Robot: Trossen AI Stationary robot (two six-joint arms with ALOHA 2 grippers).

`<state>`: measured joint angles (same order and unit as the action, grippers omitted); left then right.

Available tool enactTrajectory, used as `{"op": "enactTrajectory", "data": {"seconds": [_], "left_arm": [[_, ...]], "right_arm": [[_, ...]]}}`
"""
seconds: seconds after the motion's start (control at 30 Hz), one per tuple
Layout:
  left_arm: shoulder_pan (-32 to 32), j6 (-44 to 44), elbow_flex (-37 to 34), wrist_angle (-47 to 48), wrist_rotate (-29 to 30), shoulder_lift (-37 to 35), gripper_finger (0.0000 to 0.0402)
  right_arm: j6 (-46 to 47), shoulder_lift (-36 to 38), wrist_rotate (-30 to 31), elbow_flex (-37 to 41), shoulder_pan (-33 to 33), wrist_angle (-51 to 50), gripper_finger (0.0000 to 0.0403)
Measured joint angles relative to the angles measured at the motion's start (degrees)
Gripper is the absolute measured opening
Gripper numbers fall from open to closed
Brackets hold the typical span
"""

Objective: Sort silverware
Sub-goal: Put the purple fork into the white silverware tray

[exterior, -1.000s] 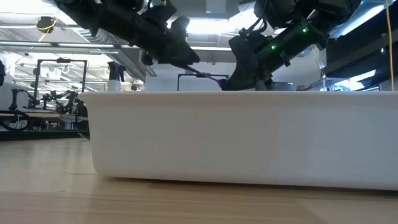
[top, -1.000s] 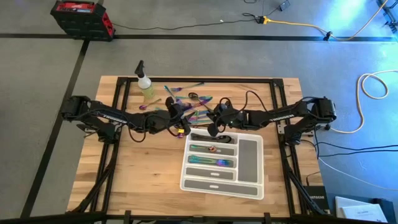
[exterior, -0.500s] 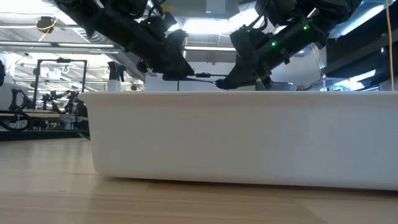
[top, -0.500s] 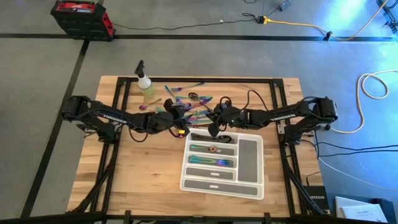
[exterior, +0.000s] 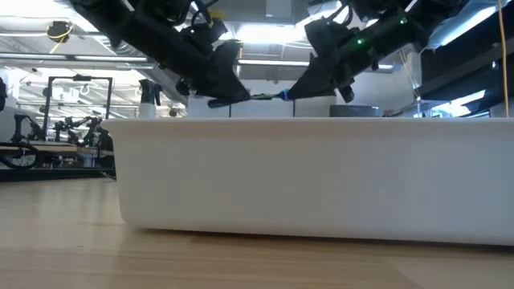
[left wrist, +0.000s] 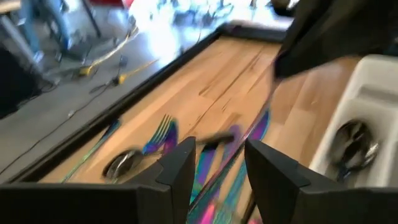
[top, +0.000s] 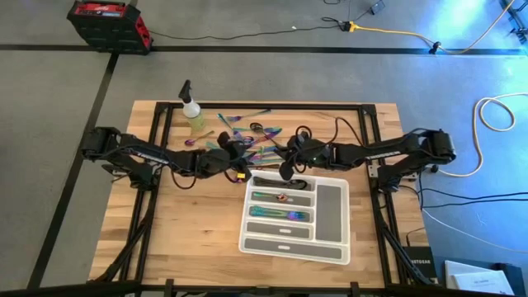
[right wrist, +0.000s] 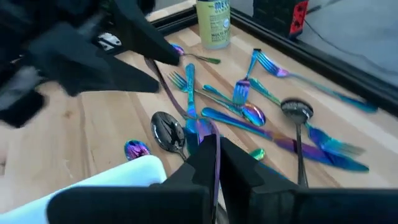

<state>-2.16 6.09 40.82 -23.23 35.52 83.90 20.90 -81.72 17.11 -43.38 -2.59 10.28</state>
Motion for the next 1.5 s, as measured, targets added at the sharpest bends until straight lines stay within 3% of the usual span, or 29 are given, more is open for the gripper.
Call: {"op": "enactTrajectory", "data": {"seconds": [0.2,0.37,0.53,0.73,0.93,1.07,1.33,1.5], "left_arm": [[-3.82,-4.88,0.02,-7.73,2.14,-1.01,0.0125],[-6.83,-8.67,0.04,-8.29,8.50,-2.10,0.0125],[-11.92,-15.60,0.04,-6.73,19.50,-2.12,0.0125],[-17.60,-19.03,0.02,-6.07,29.84,-2.12,0.0125],[-21.74,-18.22,-1.64,-6.08,32.05,-2.12,0.0125],[-23.75,-14.20,-3.08,-5.96,32.28,-2.10,0.0125],[-28.91,-15.38,-3.80,-5.42,32.42,-2.10,0.0125],[-30.25,-15.06,-3.80,-4.63,32.45,-2.10,0.0125]], "right_arm": [[2.61,3.24,0.89,-0.02,-0.37,-6.57,0.0000],[13.36,7.22,-0.61,-0.02,1.10,-16.02,0.0000],[24.30,8.38,-0.43,-0.02,9.92,-20.10,0.0000],[42.20,8.21,12.05,-0.02,24.99,-18.62,0.0000],[58.10,5.03,25.81,-0.02,39.27,-16.11,0.0000],[65.52,-0.10,31.35,-0.02,44.46,-14.63,0.0000],[71.92,-11.81,31.13,-0.39,45.38,-3.90,0.0000],[73.73,-16.39,28.38,-6.98,45.40,-8.55,0.0000]]}}
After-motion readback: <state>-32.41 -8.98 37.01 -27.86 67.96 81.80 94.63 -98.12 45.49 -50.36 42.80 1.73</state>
